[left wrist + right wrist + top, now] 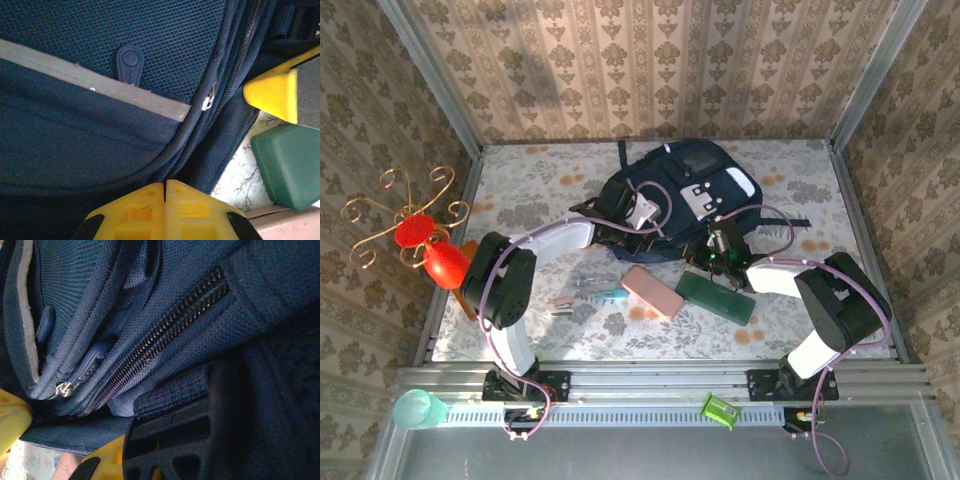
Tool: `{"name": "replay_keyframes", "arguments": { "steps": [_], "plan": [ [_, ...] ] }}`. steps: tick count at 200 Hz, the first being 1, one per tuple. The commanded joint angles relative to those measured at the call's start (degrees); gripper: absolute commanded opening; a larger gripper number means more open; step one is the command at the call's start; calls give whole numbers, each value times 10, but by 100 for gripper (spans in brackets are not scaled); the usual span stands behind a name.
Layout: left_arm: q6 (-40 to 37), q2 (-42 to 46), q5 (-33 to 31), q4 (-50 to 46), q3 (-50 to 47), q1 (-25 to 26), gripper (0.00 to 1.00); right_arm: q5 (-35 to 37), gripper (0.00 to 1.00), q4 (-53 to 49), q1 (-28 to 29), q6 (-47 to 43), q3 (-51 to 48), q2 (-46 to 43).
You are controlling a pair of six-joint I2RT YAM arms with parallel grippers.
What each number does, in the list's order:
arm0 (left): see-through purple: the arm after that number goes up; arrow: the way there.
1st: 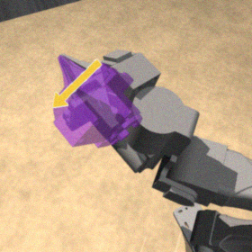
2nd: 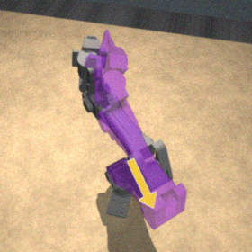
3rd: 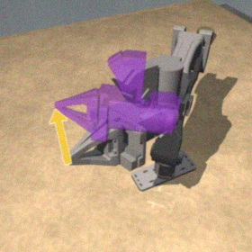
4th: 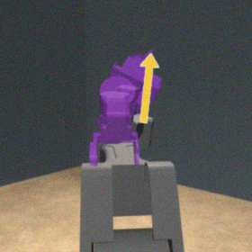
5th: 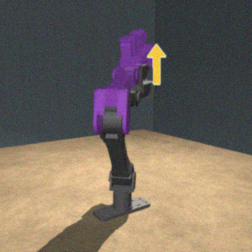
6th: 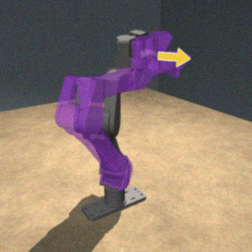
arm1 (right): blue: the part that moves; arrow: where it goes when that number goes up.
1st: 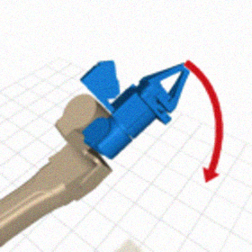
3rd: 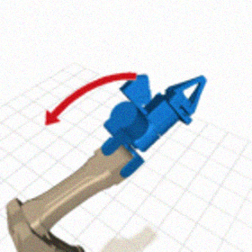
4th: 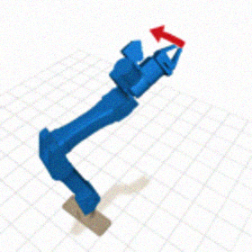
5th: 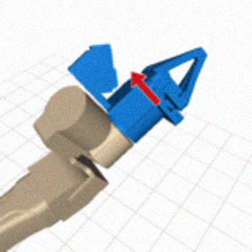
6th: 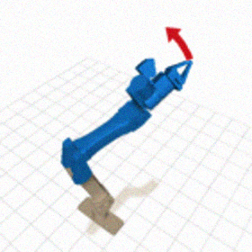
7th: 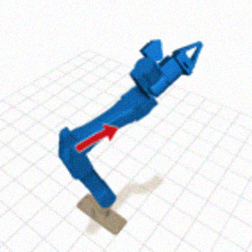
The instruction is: Pack books, pencil case, and school supplies into a backpack
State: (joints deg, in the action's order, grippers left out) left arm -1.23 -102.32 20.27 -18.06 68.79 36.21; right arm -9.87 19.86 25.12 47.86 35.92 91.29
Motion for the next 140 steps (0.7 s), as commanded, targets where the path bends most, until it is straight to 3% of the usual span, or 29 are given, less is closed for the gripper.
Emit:
{"name": "replay_keyframes", "arguments": {
  "steps": [1,53,89,117,140],
  "plan": [
    [8,58,-90,29,-32,-3,0,56,0,-50,-12,-32,8,-22],
    [-14,85,-199,42,-45,-14,0,174,0,-143,-13,-74,-1,-78],
    [-37,66,-236,29,-34,-21,0,175,0,-145,-34,-81,-5,-91],
    [-43,68,-220,36,-33,-30,0,150,0,-135,-45,-97,-2,-89],
    [-33,96,-90,71,-53,-29,0,99,0,-95,-45,-107,-7,-87]
  ]
}}
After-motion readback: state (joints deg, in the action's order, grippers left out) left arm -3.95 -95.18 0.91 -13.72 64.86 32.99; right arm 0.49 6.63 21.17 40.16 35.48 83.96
